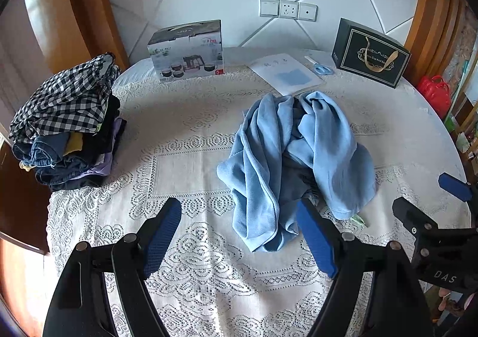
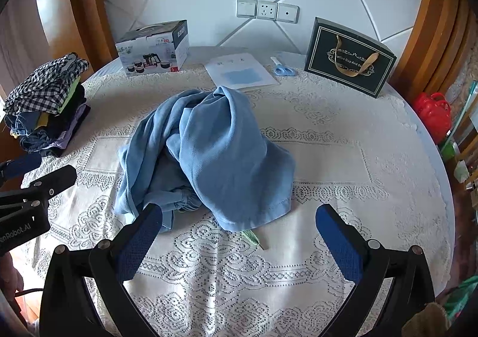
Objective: Fold clothes
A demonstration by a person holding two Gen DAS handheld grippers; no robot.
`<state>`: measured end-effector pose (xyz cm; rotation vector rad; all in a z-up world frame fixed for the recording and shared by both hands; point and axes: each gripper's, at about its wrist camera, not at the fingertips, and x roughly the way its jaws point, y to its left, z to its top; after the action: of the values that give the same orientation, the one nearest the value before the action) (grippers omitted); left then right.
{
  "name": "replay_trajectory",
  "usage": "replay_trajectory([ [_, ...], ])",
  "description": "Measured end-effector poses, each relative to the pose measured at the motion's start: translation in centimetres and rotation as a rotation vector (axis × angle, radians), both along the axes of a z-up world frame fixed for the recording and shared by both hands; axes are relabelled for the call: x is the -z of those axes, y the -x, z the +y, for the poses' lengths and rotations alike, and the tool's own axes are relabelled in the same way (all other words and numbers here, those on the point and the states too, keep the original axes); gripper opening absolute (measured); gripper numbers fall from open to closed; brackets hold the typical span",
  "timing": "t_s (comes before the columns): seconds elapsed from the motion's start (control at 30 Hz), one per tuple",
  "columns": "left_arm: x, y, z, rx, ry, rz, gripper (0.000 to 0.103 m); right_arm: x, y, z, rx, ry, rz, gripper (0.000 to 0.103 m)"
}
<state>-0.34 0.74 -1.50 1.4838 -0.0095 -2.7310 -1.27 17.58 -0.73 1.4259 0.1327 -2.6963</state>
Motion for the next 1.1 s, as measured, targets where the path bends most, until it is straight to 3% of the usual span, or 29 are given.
replay_trajectory([
  [1.1,0.43,0.88,-0.55,0.003,-0.021,-0.025,0.080,0.19,0.70,-0.16,-0.001,-0.012,-0.015,0.103],
])
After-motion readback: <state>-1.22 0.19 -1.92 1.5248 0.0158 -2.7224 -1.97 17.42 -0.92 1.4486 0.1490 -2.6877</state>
